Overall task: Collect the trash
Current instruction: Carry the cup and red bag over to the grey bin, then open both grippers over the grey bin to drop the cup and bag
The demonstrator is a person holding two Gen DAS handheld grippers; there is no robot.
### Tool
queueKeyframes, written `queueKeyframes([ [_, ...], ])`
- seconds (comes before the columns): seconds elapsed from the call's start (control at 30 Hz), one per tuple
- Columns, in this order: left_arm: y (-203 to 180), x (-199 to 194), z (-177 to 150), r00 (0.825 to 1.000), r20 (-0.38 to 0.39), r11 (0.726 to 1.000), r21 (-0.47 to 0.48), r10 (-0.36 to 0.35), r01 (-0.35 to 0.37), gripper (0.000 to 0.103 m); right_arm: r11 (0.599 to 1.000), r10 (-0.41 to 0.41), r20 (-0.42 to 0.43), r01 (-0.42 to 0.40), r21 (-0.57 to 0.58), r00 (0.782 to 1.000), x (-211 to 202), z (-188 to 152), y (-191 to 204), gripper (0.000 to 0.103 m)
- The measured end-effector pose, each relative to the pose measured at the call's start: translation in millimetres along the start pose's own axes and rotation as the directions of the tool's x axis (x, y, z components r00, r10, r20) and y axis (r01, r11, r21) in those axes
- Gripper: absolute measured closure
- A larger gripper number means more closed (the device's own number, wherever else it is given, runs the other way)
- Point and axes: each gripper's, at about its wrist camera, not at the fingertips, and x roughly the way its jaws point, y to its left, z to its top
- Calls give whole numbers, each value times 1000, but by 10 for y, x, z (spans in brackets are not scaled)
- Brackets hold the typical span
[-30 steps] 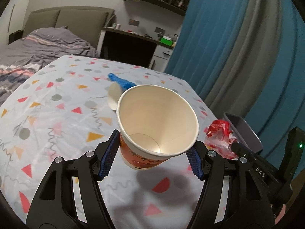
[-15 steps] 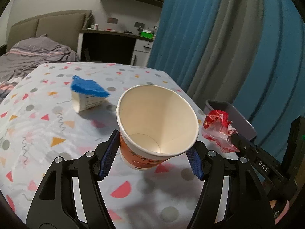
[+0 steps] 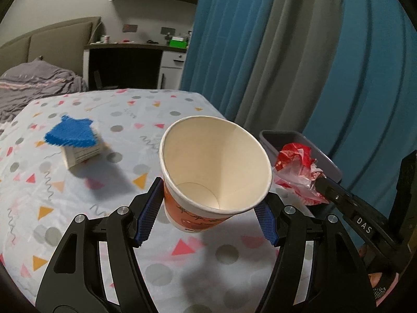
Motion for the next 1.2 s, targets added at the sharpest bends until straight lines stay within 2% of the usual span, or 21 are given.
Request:
queueKeyframes([
  [0.53,-448,391,196,997,-19,994,79,-79,81,38,998,-58,34,58,26,998,23,223,-336,91],
  [0.9,-896,737,348,986,-31,976,141,-165,168,38,977,-210,57,206,60,976,88,371,-875,91],
  [1.2,-1302,1109,456,966,-56,952,161,-254,260,38,958,-281,10,280,57,960,300,373,-1187,91],
])
